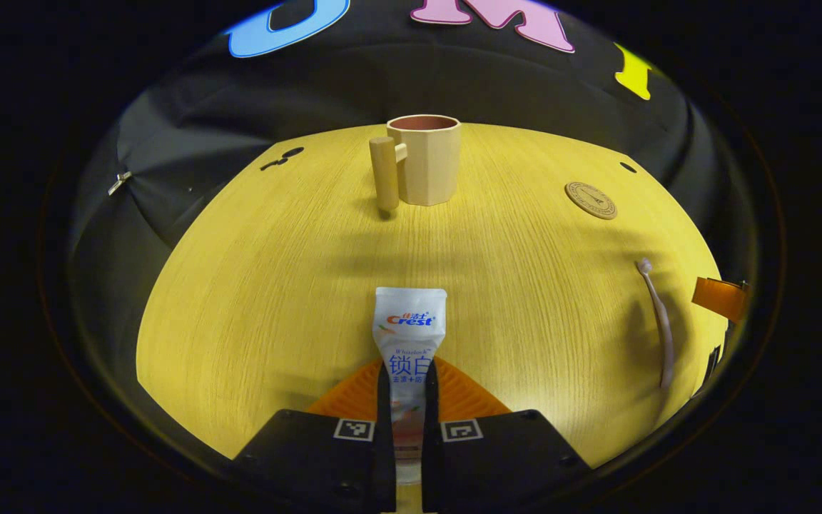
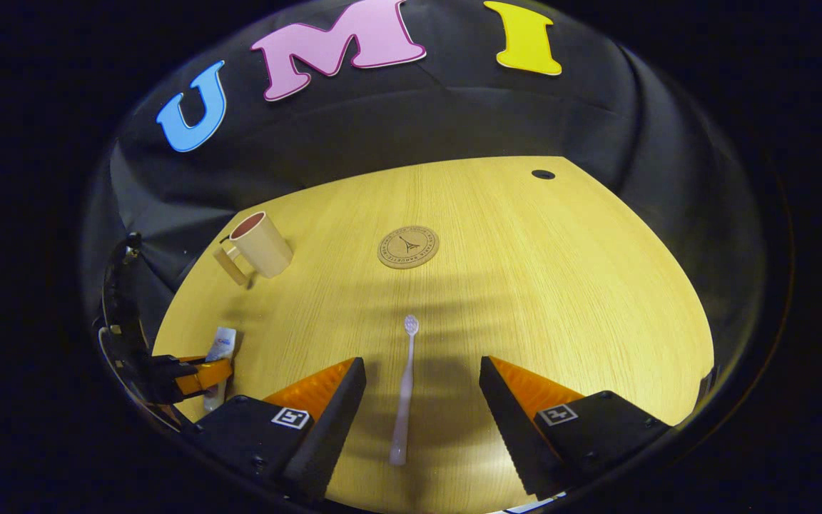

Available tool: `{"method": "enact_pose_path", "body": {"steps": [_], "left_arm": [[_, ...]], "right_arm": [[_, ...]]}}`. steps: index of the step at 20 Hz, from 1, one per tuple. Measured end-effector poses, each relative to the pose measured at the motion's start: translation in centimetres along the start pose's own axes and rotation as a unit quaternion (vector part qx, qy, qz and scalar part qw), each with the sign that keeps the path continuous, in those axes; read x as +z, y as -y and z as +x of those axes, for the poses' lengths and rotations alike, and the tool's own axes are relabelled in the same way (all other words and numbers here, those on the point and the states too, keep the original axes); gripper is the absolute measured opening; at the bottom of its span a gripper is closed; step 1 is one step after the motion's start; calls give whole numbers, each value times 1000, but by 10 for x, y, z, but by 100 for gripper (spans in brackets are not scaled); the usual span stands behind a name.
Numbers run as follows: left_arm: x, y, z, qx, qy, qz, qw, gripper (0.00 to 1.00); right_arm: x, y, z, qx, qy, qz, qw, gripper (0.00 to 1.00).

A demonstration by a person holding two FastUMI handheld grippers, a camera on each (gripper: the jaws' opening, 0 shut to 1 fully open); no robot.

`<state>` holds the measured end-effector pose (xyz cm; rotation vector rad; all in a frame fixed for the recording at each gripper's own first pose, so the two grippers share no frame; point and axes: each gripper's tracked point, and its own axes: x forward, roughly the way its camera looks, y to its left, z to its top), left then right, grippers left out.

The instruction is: Put the toothbrush and toothpaste on the desktop into the cup, then pick up the cup and place it on the coaster on the desktop.

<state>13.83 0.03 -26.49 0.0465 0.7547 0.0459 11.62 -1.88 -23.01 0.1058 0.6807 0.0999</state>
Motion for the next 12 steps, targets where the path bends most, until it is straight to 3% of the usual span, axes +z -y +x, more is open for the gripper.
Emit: {"method": "enact_pose_path", "body": {"steps": [6, 12], "left_arm": [[-4, 21, -42, -37, 21, -43, 998, 18], [2, 20, -84, -28, 46, -31, 998, 18]], "right_arm": [[-21, -1, 20, -21, -29, -17, 999, 99], [-38, 0, 35, -57, -42, -44, 997, 99]]}}
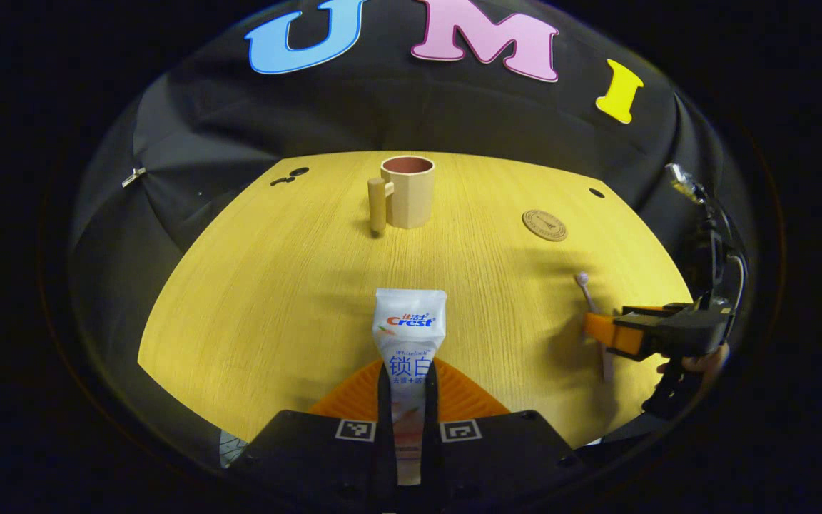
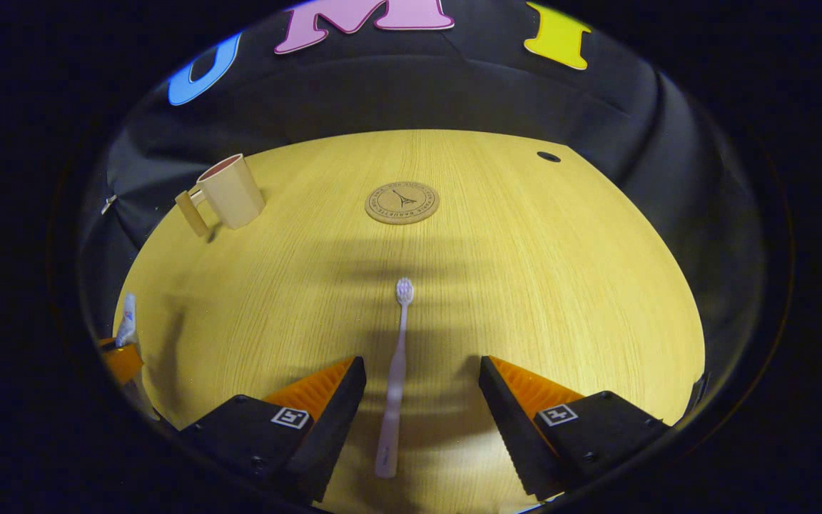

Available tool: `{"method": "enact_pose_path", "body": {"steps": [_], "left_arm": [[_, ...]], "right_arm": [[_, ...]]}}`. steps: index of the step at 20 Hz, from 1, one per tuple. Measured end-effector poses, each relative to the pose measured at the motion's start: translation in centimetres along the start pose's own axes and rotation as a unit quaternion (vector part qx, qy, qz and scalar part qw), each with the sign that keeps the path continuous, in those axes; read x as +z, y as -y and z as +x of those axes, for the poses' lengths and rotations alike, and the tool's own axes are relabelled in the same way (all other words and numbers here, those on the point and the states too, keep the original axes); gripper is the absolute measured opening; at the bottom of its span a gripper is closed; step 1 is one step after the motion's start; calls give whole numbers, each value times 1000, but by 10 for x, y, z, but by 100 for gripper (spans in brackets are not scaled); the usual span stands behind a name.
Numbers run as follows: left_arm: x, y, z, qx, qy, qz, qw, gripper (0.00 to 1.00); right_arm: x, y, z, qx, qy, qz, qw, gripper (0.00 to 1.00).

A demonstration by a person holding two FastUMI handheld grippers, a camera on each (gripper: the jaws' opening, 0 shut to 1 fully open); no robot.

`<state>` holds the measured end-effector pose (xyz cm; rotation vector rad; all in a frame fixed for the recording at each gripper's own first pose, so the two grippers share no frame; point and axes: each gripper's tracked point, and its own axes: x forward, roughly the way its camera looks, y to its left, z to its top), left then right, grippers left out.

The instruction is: Put the toothbrush and toothpaste on the desktop into the cup, then pick up the cup and place it on the coaster on the desktop.

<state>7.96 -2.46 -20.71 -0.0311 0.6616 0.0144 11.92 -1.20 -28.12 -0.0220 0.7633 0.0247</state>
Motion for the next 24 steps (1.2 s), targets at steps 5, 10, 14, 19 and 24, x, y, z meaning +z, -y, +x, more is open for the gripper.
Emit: {"method": "enact_pose_path", "body": {"steps": [5, 10, 14, 19, 24], "left_arm": [[5, -4, -14, -9, 9, -25, 1000, 18], [5, -11, -24, 14, 19, 36, 999, 18], [-3, 1, -25, -1, 15, 20, 1000, 18], [-9, 2, -20, 3, 12, 40, 999, 18], [17, -2, -18, -5, 38, 11, 999, 18]], "right_arm": [[0, -5, 2, -11, -17, 17, 1000, 43], [-5, -8, -2, 6, -29, 3, 1000, 27], [-6, -22, -5, 69, -45, 7, 997, 8], [-11, -18, -11, 104, -51, -37, 993, 5], [2, 2, -25, 91, -31, -55, 994, 5]]}}
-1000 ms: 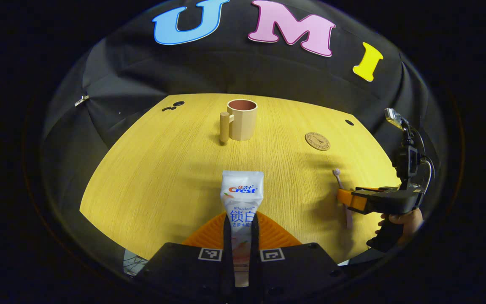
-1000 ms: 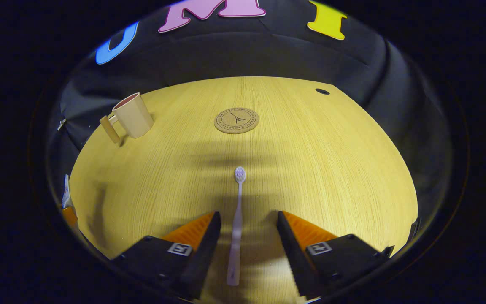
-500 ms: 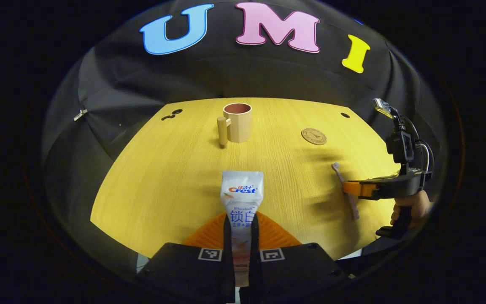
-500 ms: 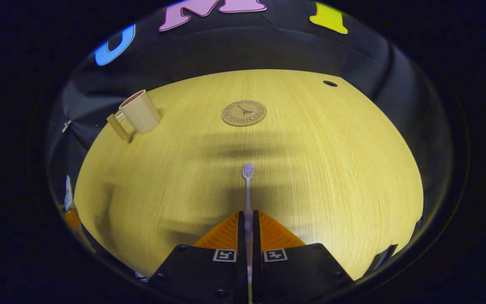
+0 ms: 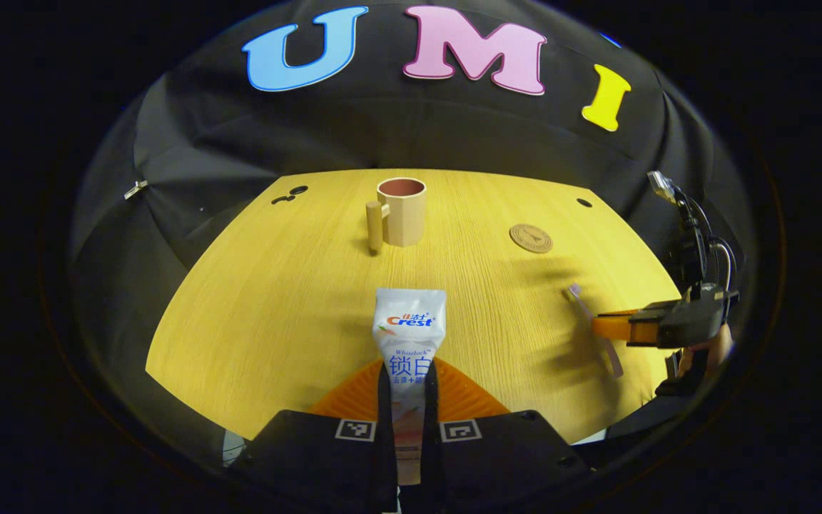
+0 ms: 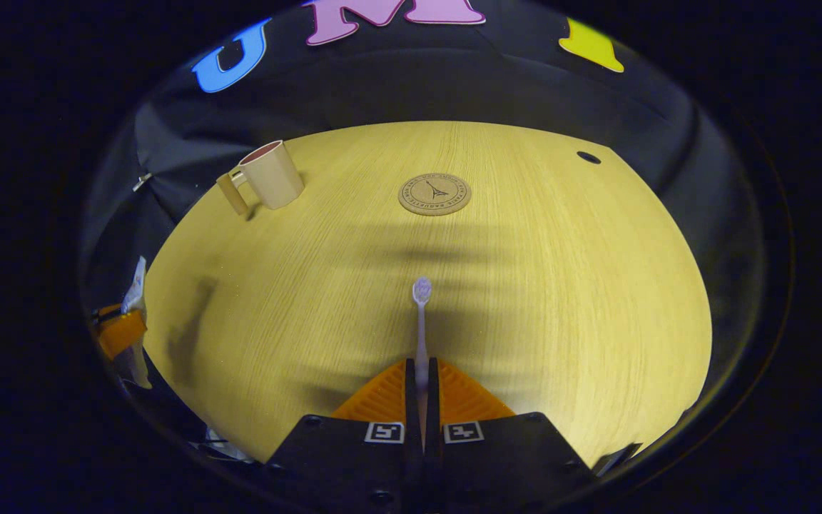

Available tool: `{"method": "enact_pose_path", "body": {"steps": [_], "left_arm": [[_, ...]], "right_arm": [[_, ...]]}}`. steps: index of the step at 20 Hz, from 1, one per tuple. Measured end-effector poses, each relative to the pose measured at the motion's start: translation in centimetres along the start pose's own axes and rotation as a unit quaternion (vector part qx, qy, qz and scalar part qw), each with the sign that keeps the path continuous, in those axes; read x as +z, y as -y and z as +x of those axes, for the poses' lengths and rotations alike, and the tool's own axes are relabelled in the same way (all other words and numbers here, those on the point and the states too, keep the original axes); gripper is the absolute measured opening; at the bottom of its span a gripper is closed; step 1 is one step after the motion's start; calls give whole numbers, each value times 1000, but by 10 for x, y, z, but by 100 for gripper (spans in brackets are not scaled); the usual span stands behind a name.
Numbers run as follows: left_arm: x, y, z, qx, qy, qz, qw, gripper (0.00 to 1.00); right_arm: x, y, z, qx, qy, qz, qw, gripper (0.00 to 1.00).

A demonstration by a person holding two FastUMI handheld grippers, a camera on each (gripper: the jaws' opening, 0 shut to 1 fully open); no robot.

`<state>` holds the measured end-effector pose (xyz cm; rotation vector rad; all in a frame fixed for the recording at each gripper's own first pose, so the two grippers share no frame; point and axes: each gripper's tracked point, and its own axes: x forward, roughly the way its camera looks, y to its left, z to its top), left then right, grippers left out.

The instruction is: Put the toothbrush and toothpaste on the desktop into the cup, then pick up the cup and place it on the coaster on the desktop.

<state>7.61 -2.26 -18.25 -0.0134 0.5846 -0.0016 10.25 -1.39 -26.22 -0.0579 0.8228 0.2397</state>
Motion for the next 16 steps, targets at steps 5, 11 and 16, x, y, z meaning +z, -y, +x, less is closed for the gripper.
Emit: {"method": "enact_pose_path", "body": {"steps": [5, 11, 16], "left_arm": [[60, -6, 2, -4, 50, -8, 999, 18], [143, 2, 13, -17, 124, -1, 992, 18], [211, 5, 32, -31, 187, -6, 982, 18]], "right_arm": [[14, 5, -18, 9, 20, 18, 1000, 5], [20, 8, -32, 23, 27, 16, 999, 5], [39, 8, -38, 37, 35, 43, 998, 5]]}}
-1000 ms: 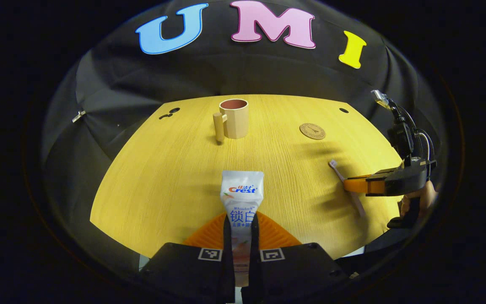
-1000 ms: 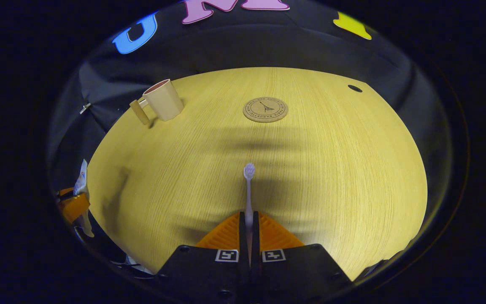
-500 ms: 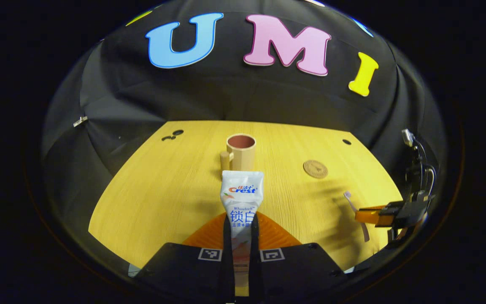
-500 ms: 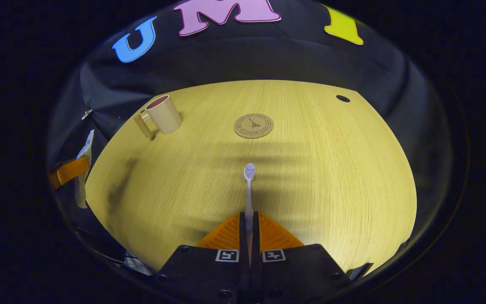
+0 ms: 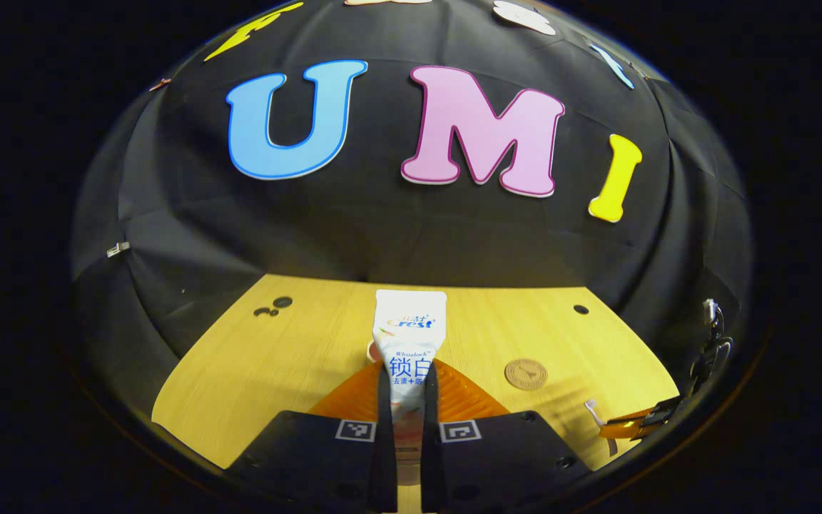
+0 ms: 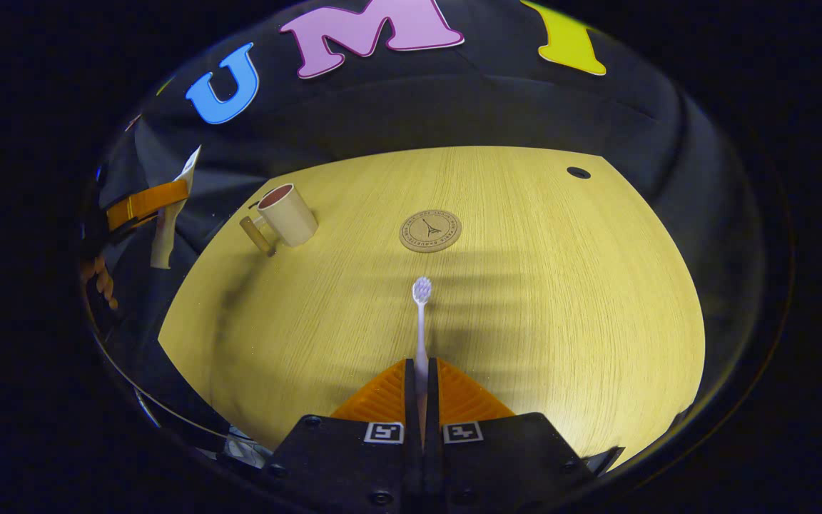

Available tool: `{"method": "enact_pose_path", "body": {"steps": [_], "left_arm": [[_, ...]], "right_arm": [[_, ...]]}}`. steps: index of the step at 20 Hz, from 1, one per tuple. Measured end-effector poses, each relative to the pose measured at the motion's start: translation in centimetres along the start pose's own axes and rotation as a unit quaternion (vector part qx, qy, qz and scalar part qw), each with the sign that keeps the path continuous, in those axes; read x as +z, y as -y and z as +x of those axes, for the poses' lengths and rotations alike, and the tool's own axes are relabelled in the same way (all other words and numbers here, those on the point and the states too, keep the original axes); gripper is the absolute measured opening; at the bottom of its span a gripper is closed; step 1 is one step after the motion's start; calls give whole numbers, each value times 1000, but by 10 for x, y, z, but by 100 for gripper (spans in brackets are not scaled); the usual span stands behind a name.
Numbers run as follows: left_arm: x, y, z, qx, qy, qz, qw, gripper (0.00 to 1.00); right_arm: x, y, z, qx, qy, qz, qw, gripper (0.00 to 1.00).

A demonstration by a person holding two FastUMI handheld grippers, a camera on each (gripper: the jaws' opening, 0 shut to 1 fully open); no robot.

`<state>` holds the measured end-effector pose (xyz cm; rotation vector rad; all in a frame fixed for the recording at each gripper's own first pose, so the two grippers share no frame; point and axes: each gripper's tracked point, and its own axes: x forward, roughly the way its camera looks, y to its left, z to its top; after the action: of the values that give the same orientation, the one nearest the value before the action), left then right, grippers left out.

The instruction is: Put the toothbrush and toothpaste on the desktop into the cup, then pick up the cup and place it on the coaster on the desktop.

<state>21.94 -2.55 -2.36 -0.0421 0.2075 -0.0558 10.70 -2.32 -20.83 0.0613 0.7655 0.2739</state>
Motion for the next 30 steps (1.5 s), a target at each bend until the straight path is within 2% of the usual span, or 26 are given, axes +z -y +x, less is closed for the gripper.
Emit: {"method": "enact_pose_path", "body": {"steps": [6, 10, 13, 18, 21, 25, 28, 29, 30], "left_arm": [[55, -1, 58, -18, 98, -26, 995, 18], [58, -6, 103, -33, 134, -79, 987, 18], [53, -18, 137, -20, 147, -98, 984, 18], [31, -34, 177, 3, 145, -117, 983, 18], [15, -39, 192, 12, 142, -107, 984, 19], [-6, -42, 200, 21, 124, -87, 988, 20], [-17, -36, 197, 10, 109, -77, 991, 26], [-19, -36, 194, 9, 104, -75, 992, 22], [-19, -36, 186, 11, 100, -72, 992, 44]], "right_arm": [[17, 2, 7, 4, 2, 7, 1000, 5], [19, -5, 15, 15, -3, 14, 1000, 5], [16, -7, 22, 20, -12, 7, 1000, 5], [9, -17, 24, 31, -26, 6, 999, 5], [7, -20, 26, 34, -30, 4, 999, 5], [9, -26, 29, 40, -29, 6, 999, 5], [17, -36, 32, 55, -17, 10, 998, 5], [21, -40, 34, 61, -10, 11, 998, 5], [27, -43, 36, 64, -4, 12, 998, 5]]}}
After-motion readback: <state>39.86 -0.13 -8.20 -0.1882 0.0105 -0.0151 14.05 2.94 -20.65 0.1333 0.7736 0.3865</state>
